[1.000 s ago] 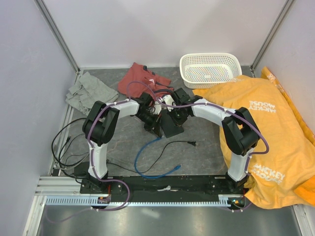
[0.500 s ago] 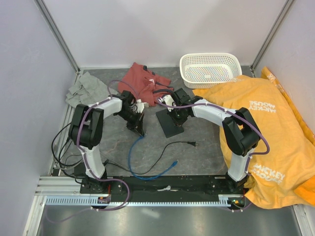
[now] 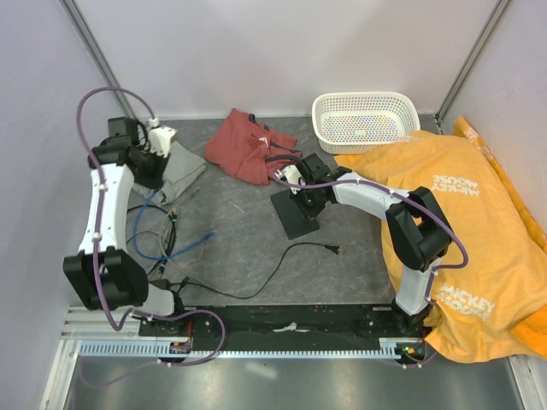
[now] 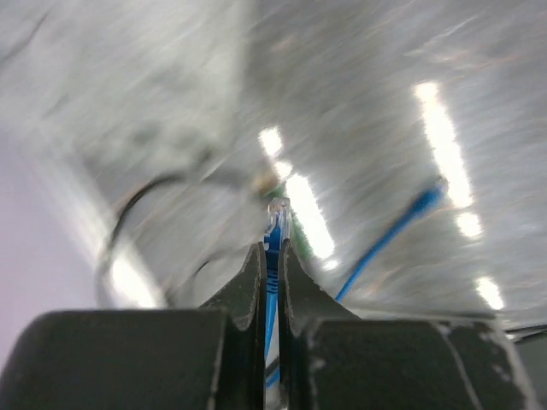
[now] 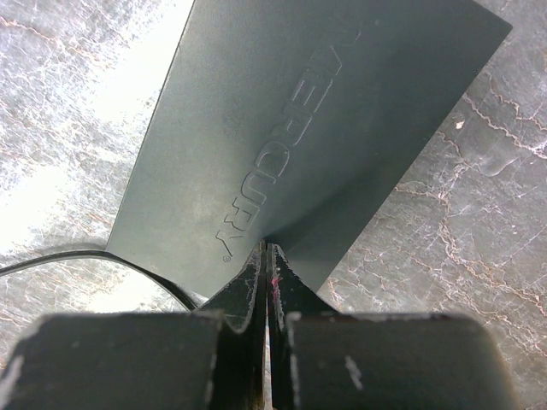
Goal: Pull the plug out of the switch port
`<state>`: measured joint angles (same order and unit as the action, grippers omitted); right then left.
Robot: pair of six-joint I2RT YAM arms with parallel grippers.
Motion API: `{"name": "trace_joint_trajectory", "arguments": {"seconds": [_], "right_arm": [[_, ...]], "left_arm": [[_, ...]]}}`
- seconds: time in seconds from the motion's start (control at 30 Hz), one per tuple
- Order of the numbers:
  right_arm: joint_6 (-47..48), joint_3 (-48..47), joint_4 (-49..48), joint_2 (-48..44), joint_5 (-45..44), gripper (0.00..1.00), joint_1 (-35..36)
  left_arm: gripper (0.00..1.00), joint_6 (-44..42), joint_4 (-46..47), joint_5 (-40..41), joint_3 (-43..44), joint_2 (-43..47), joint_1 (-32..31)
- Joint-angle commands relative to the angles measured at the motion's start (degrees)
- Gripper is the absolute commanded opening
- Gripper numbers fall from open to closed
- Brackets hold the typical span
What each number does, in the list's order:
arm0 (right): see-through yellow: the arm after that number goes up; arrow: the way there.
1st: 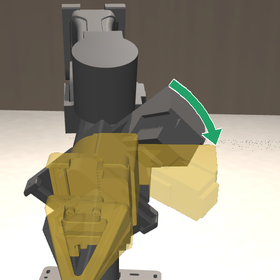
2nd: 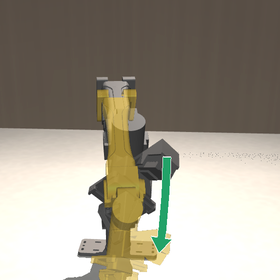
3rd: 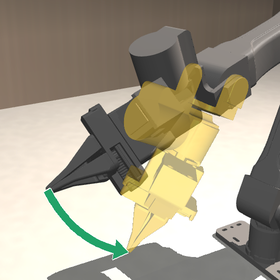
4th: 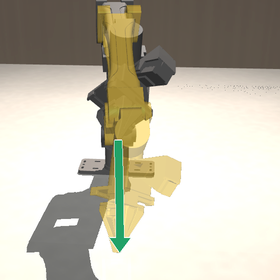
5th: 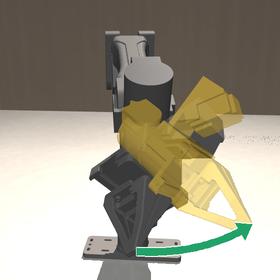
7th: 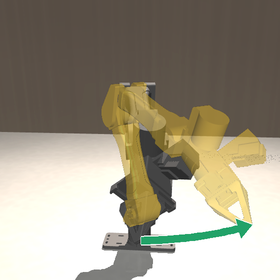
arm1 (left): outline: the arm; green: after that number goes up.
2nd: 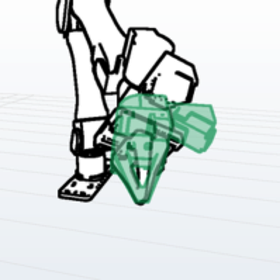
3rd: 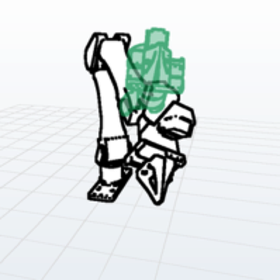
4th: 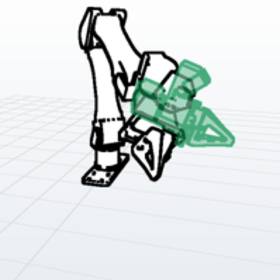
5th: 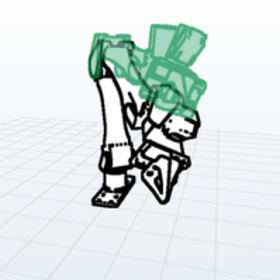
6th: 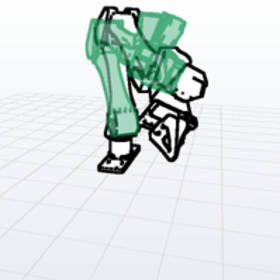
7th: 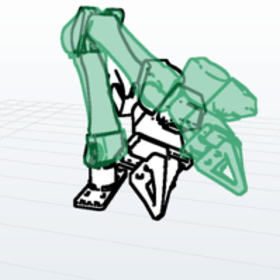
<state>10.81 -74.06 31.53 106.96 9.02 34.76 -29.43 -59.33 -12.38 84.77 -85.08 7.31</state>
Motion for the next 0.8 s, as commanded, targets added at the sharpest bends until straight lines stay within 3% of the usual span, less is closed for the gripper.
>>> {"name": "trace_joint_trajectory", "arguments": {"seconds": [0.0,0.13,0.3,0.37,0.43,0.57,0.6,0.67,0.7,0.73,0.77], "right_arm": [[0.71,0.32,0.2,4.4,-2.34,0.0,0.3],[0.18,-0.99,0.37,5.89,-1.55,0.0,0.22],[-0.09,-2.58,0.99,6.51,-1.54,0.0,0.22],[0.09,-2.93,1.08,6.42,-1.89,0.0,0.31],[0.79,-2.93,1.08,5.72,-2.77,0.0,0.3],[2.54,-2.05,0.9,3.88,-4.53,0.02,0.22],[2.9,-2.05,0.9,3.53,-4.62,0.14,0.3],[3.6,-2.92,1.43,2.82,-5.23,0.28,0.3],[3.95,-3.45,1.52,2.64,-5.41,0.46,0.22],[4.39,-5.02,1.78,2.21,-5.93,0.57,0.3],[5.18,-6.08,1.96,2.03,-6.37,0.8,0.3]], "left_arm": [[0.02,-10.64,4.37,18.43,-8.03,5.27,7.0],[0.02,-8.81,13.34,20.3,-14.18,5.19,9.21],[0.02,-0.29,16.7,17.31,-14.55,-0.78,9.12],[0.14,2.25,17.84,17.39,-14.02,-4.38,9.12],[0.35,3.5,18.11,17.04,-12.62,-6.32,8.78],[0.42,4.64,18.99,18.35,-10.07,-6.68,4.92],[0.47,4.65,18.99,19.05,-9.46,-6.77,3.69],[0.51,4.47,18.9,20.81,-7.17,-6.68,-0.79],[0.53,4.47,18.99,21.34,-6.38,-6.42,-2.46],[0.53,4.47,18.99,21.69,-4.63,-6.33,-5.61],[0.6,4.9,18.9,21.26,-3.66,-5.89,-6.6]]}}
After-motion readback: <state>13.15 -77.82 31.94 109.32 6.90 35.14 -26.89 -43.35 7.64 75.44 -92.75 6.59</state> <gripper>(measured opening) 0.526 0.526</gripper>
